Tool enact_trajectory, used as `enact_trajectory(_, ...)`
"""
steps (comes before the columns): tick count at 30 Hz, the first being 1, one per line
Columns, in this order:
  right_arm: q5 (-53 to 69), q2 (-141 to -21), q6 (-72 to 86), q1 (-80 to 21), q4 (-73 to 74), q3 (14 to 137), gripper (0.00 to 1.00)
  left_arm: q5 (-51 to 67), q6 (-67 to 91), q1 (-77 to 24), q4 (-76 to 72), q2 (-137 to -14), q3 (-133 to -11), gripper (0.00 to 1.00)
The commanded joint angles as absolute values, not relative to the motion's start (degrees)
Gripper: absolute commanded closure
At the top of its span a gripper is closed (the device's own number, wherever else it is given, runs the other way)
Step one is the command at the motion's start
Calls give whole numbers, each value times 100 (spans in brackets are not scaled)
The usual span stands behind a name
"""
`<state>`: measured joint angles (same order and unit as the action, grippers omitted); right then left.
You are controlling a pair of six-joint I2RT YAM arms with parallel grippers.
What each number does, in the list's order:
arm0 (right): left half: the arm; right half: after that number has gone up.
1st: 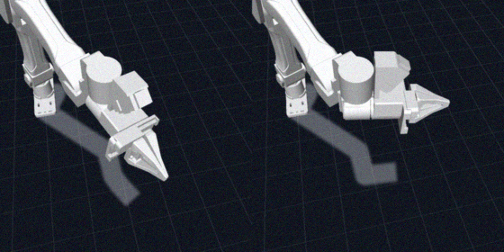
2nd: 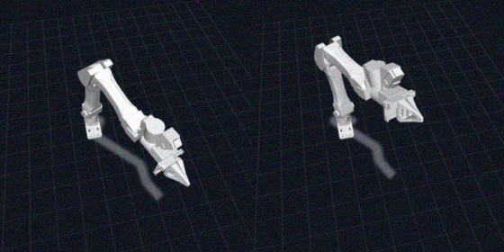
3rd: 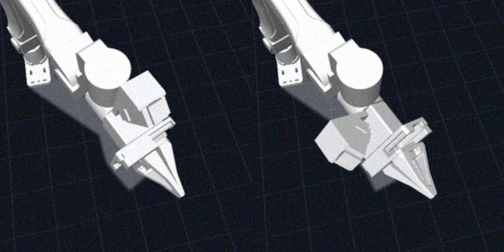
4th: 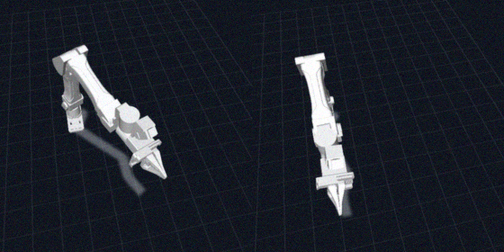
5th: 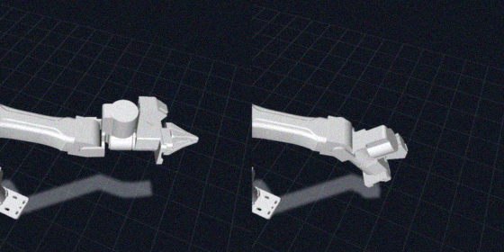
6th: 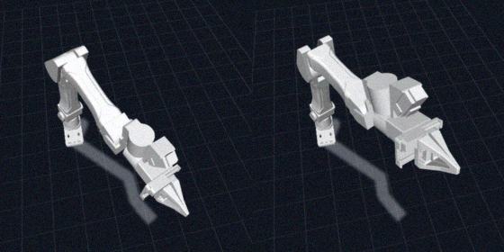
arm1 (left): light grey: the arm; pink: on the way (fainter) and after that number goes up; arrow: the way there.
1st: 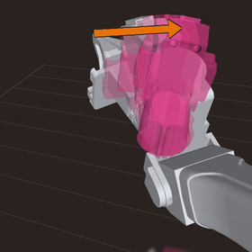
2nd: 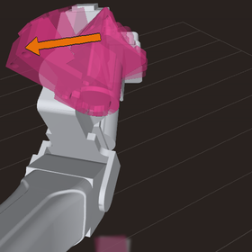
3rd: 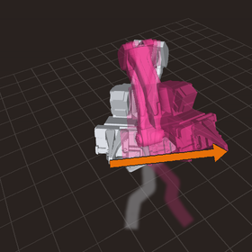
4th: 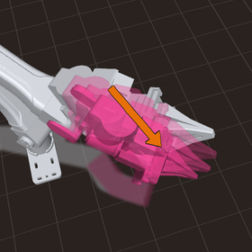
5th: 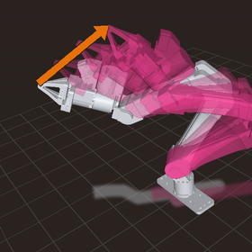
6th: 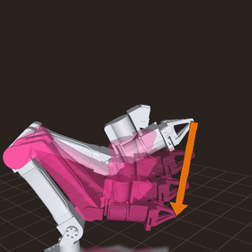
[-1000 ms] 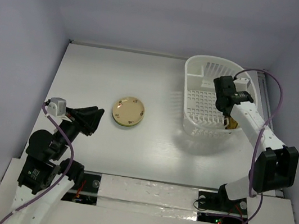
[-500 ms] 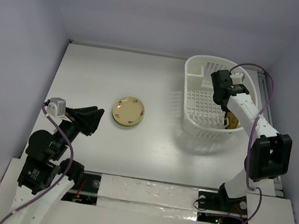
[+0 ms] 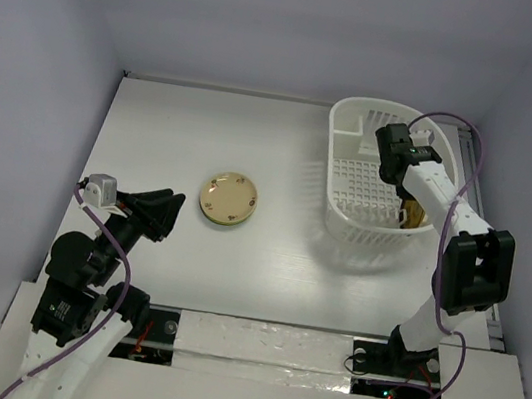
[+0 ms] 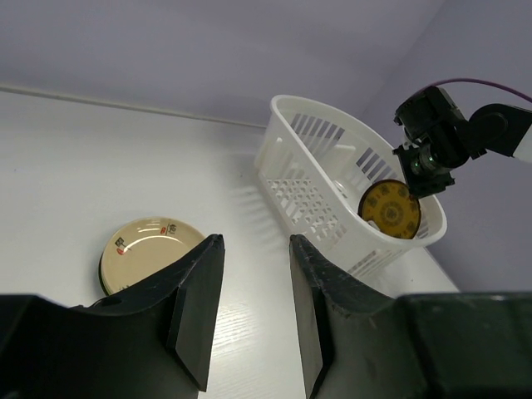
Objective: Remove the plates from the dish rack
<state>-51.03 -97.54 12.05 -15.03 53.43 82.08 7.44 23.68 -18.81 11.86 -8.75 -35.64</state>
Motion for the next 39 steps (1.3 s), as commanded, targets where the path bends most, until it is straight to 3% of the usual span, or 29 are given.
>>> enact_trajectory(1,-5291,-9624,1125,-1485,5414,8490,89,738,2373,-1925,976,-791,-3656,66)
enact_trajectory(5,-5300,-9563,1028,-1485,5405,8508,100,747,2373,-1925,976,-800,-3656,65)
enact_trajectory(17,-5967,-9413,861,-1652,5423,8534,100,756,2382,-1925,976,-809,-3647,65)
enact_trajectory(30,-6680,-8930,1485,-1836,6152,9606,100,747,2382,-1925,984,-817,-3647,65)
enact_trajectory(33,-6505,-8562,1582,-2038,5934,9834,100,747,2382,-1925,976,-844,-3647,65)
enact_trajectory(39,-4628,-7692,1809,-3108,4416,9564,100,642,2391,-1925,1002,-896,-3656,65)
